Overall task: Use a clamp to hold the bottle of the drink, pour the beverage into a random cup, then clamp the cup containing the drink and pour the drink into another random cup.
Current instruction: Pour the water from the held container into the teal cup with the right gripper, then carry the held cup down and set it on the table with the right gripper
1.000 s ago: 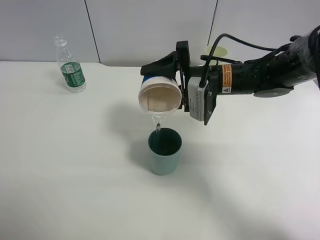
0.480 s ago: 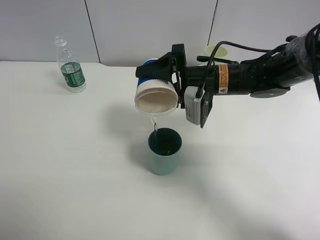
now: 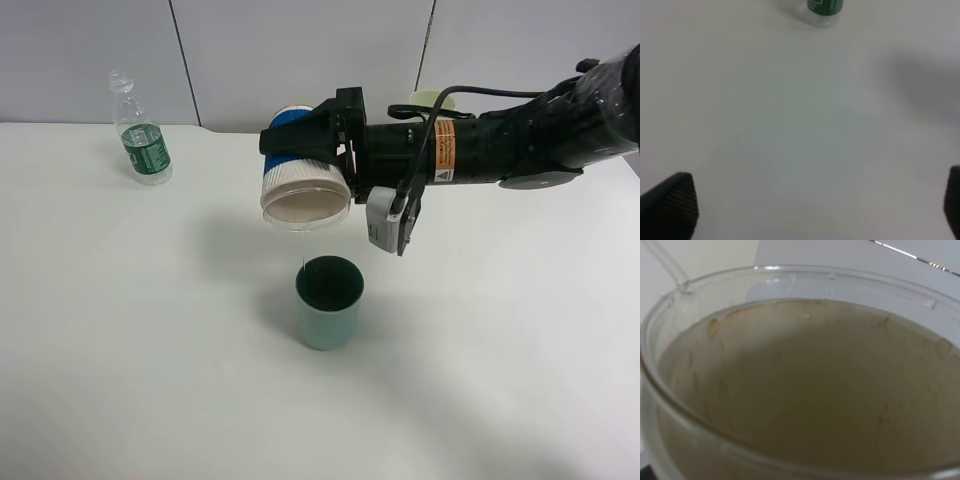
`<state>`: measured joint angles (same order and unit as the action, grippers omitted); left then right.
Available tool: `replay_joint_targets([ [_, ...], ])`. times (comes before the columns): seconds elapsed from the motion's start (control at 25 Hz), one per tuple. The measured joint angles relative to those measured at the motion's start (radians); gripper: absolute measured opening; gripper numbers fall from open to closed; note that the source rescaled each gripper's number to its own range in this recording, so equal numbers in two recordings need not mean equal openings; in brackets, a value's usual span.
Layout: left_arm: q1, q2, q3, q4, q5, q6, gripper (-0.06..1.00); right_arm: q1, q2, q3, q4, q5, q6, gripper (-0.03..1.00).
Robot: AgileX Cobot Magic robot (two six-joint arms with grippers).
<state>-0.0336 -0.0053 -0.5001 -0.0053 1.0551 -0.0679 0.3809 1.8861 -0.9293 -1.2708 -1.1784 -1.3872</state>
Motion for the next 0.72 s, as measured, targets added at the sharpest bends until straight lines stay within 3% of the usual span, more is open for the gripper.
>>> replay_joint_targets([
  [0.2, 0.0, 0.0, 0.0, 0.005, 0.0, 0.0, 1.0, 0.0, -0.01, 0.0, -0.037, 0.017, -0.001, 0.0],
  [0.36, 0.0, 0.0, 0.0, 0.0, 0.0, 0.0, 1.0, 0.0, -0.01, 0.0, -0.009, 0.031, 0.132, 0.0],
  [0.48, 0.0, 0.0, 0.0, 0.005, 0.0, 0.0, 1.0, 0.0, -0.01, 0.0, 0.109, 0.031, 0.367, 0.0],
  [0.72, 0.0, 0.0, 0.0, 0.005, 0.0, 0.0, 1.0, -0.005, -0.01, 0.0, 0.38, 0.053, 1.079, 0.0],
])
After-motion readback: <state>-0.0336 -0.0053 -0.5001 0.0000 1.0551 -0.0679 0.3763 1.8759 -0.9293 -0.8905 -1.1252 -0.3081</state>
